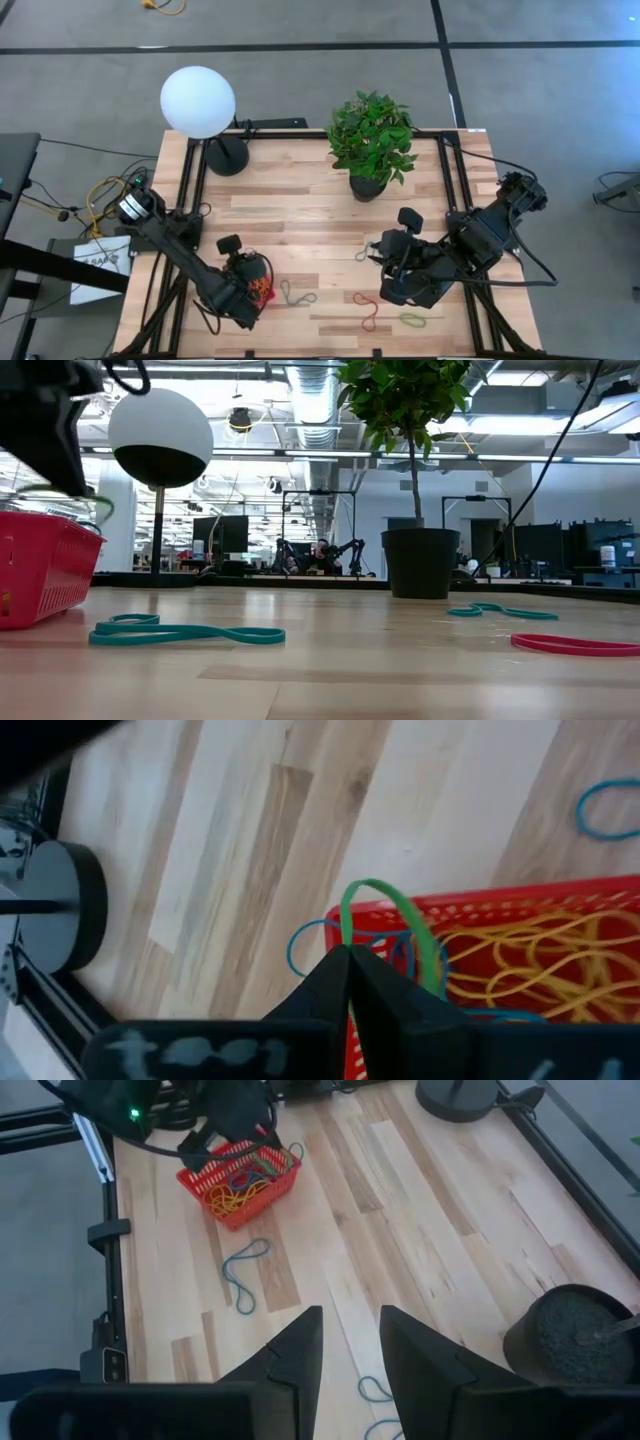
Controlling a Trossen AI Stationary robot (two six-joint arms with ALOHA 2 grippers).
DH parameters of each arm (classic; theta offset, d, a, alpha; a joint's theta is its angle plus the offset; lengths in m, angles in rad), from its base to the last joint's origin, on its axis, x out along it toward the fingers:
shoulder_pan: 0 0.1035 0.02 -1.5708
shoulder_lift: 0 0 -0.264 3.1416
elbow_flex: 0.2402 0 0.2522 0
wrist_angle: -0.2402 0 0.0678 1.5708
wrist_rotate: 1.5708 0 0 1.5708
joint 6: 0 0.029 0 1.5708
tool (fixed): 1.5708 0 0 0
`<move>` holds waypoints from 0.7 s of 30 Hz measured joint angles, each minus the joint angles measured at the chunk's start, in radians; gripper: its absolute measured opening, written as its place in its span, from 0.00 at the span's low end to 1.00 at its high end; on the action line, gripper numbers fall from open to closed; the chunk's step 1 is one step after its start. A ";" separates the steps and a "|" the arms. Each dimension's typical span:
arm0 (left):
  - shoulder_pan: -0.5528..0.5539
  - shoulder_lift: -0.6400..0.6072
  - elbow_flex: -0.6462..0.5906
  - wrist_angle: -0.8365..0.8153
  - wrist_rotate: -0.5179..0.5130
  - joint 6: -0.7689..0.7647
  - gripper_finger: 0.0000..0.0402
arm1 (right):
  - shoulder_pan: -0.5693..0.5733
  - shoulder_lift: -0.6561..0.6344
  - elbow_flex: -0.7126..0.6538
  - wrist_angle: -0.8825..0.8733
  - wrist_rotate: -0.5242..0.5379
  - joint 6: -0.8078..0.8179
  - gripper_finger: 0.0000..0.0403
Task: Pick and place items into bin
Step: Put the green rubber band into the red bin
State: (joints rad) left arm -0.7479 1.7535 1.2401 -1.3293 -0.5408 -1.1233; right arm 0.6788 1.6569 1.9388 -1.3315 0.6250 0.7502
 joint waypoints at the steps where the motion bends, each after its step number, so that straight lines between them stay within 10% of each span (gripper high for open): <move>1: 0.000 0.000 -0.010 0.005 0.004 0.002 0.00 | 0.000 0.000 0.000 0.000 0.000 0.000 0.24; 21: 0.003 -0.001 -0.053 0.118 0.009 0.070 0.26 | -0.020 0.000 0.000 0.054 0.012 -0.055 0.24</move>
State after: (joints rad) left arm -0.7448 1.7527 1.1873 -1.2118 -0.5320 -1.0537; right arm 0.6590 1.6566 1.9385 -1.2771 0.6367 0.6949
